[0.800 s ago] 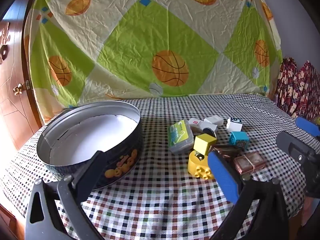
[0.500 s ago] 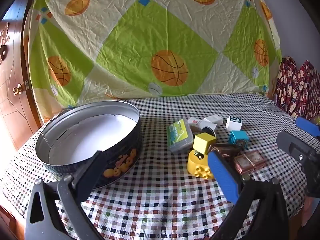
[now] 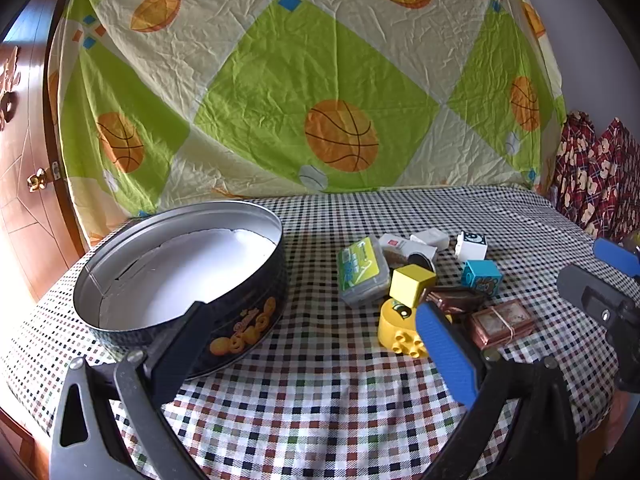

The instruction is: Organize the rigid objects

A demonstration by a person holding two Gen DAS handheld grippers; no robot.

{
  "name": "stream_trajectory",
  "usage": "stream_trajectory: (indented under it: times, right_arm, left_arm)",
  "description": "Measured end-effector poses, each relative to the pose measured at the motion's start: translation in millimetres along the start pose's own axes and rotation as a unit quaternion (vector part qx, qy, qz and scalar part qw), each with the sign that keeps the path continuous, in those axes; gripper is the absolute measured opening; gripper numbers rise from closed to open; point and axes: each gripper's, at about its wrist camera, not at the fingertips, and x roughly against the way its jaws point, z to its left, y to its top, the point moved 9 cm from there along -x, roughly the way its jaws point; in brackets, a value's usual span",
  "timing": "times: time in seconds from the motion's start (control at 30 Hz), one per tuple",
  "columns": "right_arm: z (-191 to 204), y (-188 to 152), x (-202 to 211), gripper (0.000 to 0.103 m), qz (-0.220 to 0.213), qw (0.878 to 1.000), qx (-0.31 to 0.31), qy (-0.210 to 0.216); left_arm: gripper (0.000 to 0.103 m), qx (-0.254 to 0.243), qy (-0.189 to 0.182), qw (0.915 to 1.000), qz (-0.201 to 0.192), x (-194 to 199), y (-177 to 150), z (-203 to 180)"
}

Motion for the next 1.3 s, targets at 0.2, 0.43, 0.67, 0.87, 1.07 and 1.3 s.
stream_trajectory:
  times: [0.2,0.43,0.67,0.87,1.07,1.3]
  right_arm:
    - [1,-2,-1,0.102,0.0,1.0,-0.002,0.001]
    - [1,-4,-2,0.103,0.004,1.0,-0.004,0.004]
    - [-2,-9,-8,0.103,0.014,1.0,-0.007,0.003]
    - [-7,-16,-16,0.102,0.027,1.0,-0.012,0.001]
    - [-13,-31,-33,0.102,0.058,0.998,-0.014,-0.005]
    - [-16,-48,-62,0.102,0.119,0.993,-0.016,-0.005]
  left_arm:
    - [0.103,-0.002,0.003,1.0,-0.001,1,1,0]
    - [0.103,-0.003,0.003,1.0,0.0,0,1,0]
    - [0.103,-0.01,0.004,0.9999,0.008,-7,-3,-4]
    - [0.103,-0.018,0.004,0.9997,0.018,-14,-8,-9]
    - [0.103,-0.024,0.007,0.9989,0.04,-26,-18,-11]
    - [0.103,-0.033,-0.011,0.9978,0.057,-35,-25,-17]
